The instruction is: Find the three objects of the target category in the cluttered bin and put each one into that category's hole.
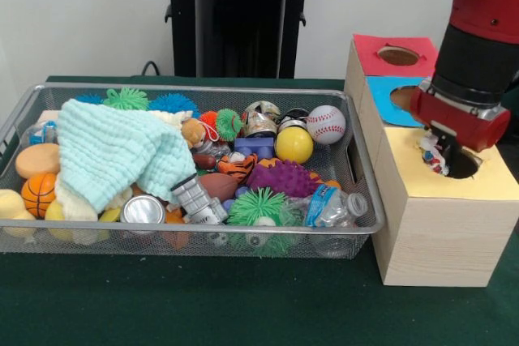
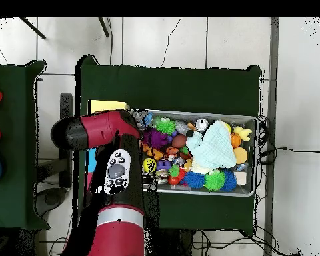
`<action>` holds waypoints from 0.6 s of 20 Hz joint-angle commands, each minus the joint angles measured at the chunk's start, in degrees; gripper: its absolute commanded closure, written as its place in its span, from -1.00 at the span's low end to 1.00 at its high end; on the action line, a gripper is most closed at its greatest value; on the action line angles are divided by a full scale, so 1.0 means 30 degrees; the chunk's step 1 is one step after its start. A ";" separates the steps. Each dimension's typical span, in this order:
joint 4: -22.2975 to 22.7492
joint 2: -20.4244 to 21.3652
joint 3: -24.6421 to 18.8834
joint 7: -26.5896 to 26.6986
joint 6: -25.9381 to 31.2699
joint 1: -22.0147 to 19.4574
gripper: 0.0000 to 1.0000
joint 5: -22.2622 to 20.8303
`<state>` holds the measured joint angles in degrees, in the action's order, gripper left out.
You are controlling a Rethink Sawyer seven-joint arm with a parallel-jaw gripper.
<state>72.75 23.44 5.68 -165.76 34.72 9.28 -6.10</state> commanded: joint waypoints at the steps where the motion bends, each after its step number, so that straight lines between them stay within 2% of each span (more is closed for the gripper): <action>1: 0.2394 -0.2193 -0.0344 -0.0568 -0.1033 -0.1340 1.00 -0.0368; 4: 0.2292 -0.1799 -0.0351 -0.0037 0.0555 -0.1495 1.00 -0.0187; 5: 0.2588 -0.1744 -0.0744 0.0352 0.0375 -0.1888 1.00 -0.0087; 6: 0.2900 -0.1920 -0.1006 0.0372 -0.0740 -0.2184 1.00 -0.0119; 7: 0.2732 -0.1980 -0.0627 0.0157 -0.0982 -0.1926 1.00 -0.0335; 9: 0.2782 -0.1195 -0.0608 0.0699 0.1381 -0.1964 1.00 0.0025; 11: 0.3091 -0.1411 -0.0874 0.0542 -0.0079 -0.2123 1.00 -0.0022; 12: 0.2921 -0.1294 -0.0629 0.0376 0.0444 -0.1866 1.00 -0.0006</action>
<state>73.00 22.35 4.76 -165.76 33.09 7.11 -4.93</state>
